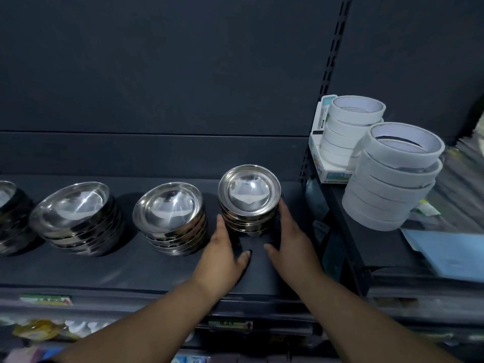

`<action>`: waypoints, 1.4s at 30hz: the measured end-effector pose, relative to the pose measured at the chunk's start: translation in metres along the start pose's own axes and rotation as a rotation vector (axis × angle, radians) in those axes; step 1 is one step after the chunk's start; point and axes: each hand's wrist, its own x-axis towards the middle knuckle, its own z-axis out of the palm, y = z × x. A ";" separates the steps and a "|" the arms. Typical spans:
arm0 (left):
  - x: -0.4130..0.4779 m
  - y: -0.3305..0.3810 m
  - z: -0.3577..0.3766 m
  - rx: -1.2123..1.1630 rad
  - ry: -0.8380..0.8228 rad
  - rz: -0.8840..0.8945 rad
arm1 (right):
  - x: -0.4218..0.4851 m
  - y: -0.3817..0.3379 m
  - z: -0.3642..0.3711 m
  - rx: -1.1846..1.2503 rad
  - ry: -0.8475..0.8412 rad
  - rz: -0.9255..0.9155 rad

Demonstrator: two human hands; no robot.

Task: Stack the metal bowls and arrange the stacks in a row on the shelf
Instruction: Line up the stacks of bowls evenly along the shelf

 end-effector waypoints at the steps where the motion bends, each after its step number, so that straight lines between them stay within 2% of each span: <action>1: -0.003 0.000 0.000 -0.003 -0.007 0.010 | -0.004 0.002 0.000 0.020 0.008 0.004; 7: -0.020 0.000 -0.007 -0.087 -0.041 0.087 | -0.035 0.006 -0.006 0.084 0.014 0.012; 14: -0.033 0.001 -0.013 -0.252 -0.116 0.019 | -0.072 0.002 -0.018 0.134 0.012 0.001; 18: -0.036 0.002 -0.022 -0.310 -0.106 0.000 | -0.074 0.000 -0.026 0.218 0.030 0.024; 23: -0.028 0.006 -0.033 -0.305 -0.083 0.038 | -0.057 -0.008 -0.035 0.315 0.010 0.004; 42: -0.031 0.009 -0.026 -0.351 -0.011 0.033 | -0.056 -0.004 -0.035 0.316 0.029 0.008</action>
